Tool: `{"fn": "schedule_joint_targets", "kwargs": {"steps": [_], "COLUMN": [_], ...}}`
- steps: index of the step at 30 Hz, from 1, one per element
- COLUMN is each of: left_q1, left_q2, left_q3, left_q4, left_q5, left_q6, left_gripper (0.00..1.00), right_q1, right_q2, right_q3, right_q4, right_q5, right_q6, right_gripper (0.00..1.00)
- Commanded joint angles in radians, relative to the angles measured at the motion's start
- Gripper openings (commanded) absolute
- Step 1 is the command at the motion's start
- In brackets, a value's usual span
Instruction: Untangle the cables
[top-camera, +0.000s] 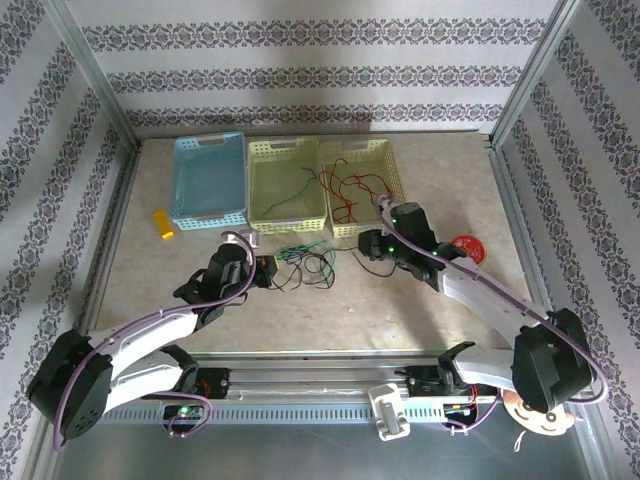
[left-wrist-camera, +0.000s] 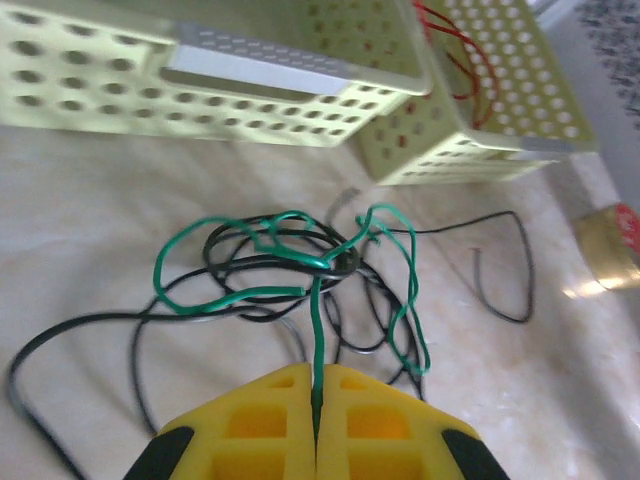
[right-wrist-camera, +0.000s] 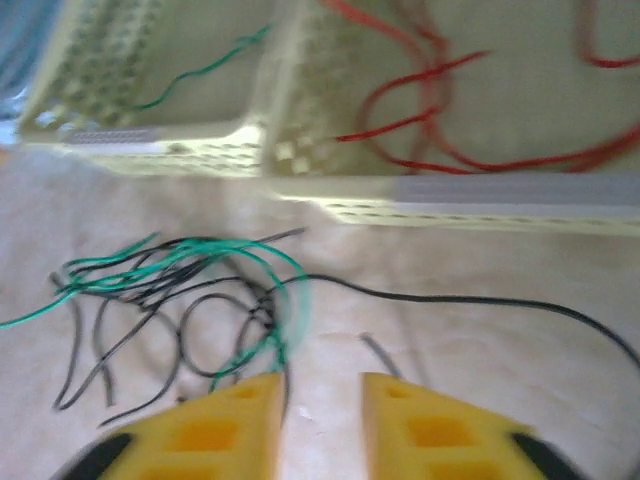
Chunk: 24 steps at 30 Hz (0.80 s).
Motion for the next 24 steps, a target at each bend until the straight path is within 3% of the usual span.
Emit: {"fn": "schedule_joint_targets", "kwargs": {"steps": [1,4,8,13,24], "left_q1": [0.005,0.006,0.006,0.006,0.006], "left_q2": [0.031,0.052,0.059,0.042,0.035], "left_q3": [0.048,0.04,0.023,0.01,0.031], "left_q4": [0.066,0.072,0.064,0.048,0.008], "left_q5": [0.103,0.105,0.088,0.078,0.082], "left_q6": [0.033,0.032,0.029,0.03,0.058], "left_gripper": [0.0,0.0,0.0,0.0,0.0], "right_q1": [0.035,0.068,0.081,0.081,0.087], "right_q2": [0.104,0.231,0.361,0.416,0.522], "right_q3": [0.075,0.149,0.232,0.241,0.26], "right_q4": [0.032,-0.024,-0.12,-0.156,-0.159], "right_q5": [-0.169,-0.164,-0.056,0.019,0.011], "right_q6": [-0.031,-0.031,-0.027,-0.03,-0.025], "right_gripper": [0.43,0.47,0.47,0.48,0.49]}}
